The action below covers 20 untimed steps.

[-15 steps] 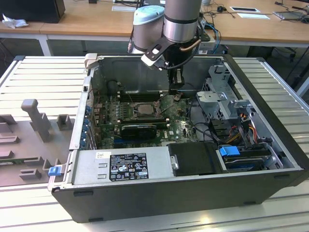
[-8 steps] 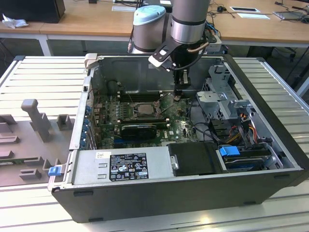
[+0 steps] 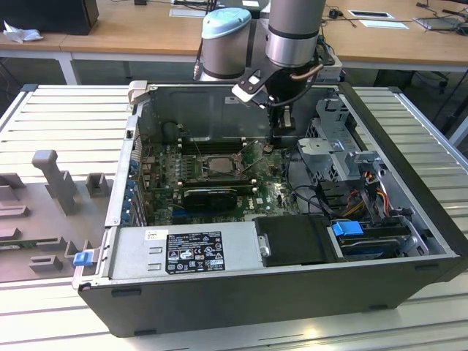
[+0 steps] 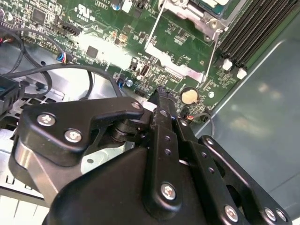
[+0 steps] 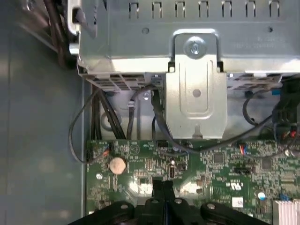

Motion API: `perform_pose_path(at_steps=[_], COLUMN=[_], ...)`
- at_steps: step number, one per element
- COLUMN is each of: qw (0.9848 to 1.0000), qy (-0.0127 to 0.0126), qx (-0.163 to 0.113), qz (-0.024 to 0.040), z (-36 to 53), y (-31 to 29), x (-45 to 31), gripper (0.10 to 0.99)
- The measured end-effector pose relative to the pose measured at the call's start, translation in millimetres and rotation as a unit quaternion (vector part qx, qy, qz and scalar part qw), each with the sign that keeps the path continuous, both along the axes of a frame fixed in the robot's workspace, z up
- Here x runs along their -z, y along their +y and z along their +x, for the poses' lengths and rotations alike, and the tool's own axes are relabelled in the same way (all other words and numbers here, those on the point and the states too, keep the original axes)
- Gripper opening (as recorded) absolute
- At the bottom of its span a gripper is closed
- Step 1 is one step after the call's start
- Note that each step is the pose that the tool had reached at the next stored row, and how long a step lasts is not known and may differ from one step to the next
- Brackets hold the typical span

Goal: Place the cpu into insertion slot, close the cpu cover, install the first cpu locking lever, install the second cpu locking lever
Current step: 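Close the cpu cover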

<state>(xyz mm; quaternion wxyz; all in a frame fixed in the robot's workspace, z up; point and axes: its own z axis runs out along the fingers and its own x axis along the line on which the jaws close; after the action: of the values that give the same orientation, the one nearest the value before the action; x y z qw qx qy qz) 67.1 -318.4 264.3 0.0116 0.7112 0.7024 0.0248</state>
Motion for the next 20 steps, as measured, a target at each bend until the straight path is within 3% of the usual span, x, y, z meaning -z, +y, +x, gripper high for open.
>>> perform_pose_path(at_steps=[5,7,20], qw=[1.0000,1.0000,1.0000], qy=[0.0011,0.0026,0.0031], qx=[0.000,0.000,0.000], qz=[0.0000,0.0000,0.0000], z=[0.2,-4.5,-25.6], y=[0.0,0.0,0.0], x=[12.3,14.6,14.6], gripper=[0.106,0.106,0.106])
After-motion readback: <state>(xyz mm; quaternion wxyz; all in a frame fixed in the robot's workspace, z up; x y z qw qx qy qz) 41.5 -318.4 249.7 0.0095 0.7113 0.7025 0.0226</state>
